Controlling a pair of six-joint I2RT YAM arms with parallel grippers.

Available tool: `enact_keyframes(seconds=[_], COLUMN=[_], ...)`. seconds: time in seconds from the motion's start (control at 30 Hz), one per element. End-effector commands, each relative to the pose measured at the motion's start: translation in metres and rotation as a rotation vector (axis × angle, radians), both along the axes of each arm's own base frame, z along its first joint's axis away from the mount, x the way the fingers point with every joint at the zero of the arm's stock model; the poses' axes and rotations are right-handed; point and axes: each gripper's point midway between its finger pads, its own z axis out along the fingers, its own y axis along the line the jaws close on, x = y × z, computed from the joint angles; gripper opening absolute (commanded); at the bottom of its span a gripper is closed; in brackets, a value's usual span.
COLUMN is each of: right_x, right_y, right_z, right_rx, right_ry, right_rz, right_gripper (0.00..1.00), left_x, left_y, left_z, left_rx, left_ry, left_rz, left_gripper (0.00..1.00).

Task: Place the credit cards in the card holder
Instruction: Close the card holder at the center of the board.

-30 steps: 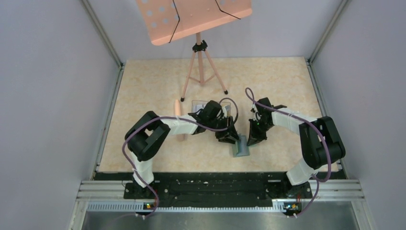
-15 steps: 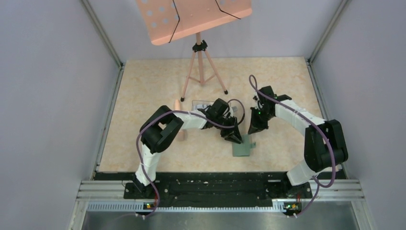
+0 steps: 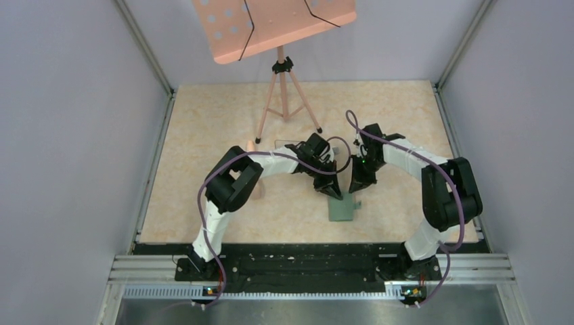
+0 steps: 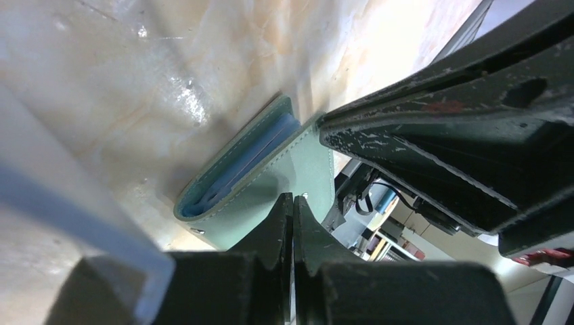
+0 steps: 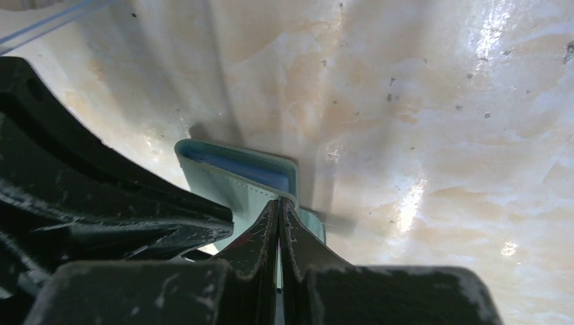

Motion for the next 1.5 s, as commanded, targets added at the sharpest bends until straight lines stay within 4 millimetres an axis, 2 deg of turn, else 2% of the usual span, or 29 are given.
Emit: enact_keyframes(seconds=[0.0, 0.13, 0.27, 0.37, 0.5, 0.6, 0.7, 0.87, 1.0, 1.23, 1.47], right_x=[0.005, 0.003, 0.005, 0.008, 0.008, 0.002, -0.006, -0.019, -0.024, -0.023, -0.026], right_y=[-0.007, -0.016, -0.017, -0.019, -0.036, -0.051, -0.055, -0.051, -0.038, -0.015, -0.006], right_z=[-0.009, -0.021, -0.025, -0.016, -0.004, -0.005, -0.009, -0.015, -0.013, 0.001, 0.002], right_rx=[-0.033, -0.085, -0.085, -0.086, -0.145, -0.212, -0.234, -0.209, -0.131, 0.001, 0.057], right_ry=[-0.005, 0.016, 0.027, 0.000, -0.035, -0.023, 0.004, 0.065, 0.091, 0.093, 0.119], right_rz=[0.017, 0.008, 0.008, 0.003, -0.031, -0.061, -0.074, -0.063, -0.042, -0.013, -0.002], right_gripper=[0.00, 0.00, 0.00, 0.00, 0.00, 0.00, 0.00, 0.00, 0.00, 0.00, 0.00], left_x=[-0.002, -0.001, -0.005, -0.012, -0.017, -0.017, -0.017, -0.018, -0.017, -0.015, -0.017], left_y=[0.010, 0.016, 0.025, 0.028, 0.028, 0.027, 0.028, 0.031, 0.035, 0.037, 0.037], left_z=[-0.007, 0.001, 0.005, -0.002, -0.012, -0.014, -0.020, -0.025, -0.031, -0.042, -0.052], left_rx=[0.079, 0.112, 0.150, 0.164, 0.203, 0.207, 0.228, 0.256, 0.298, 0.357, 0.362], left_ry=[0.017, -0.020, -0.044, -0.013, 0.014, 0.016, 0.024, 0.027, 0.023, 0.017, 0.041], left_rz=[-0.028, -0.048, -0.065, -0.083, -0.107, -0.108, -0.113, -0.114, -0.115, -0.130, -0.136], left_gripper=[0.00, 0.00, 0.00, 0.00, 0.00, 0.00, 0.00, 0.00, 0.00, 0.00, 0.00])
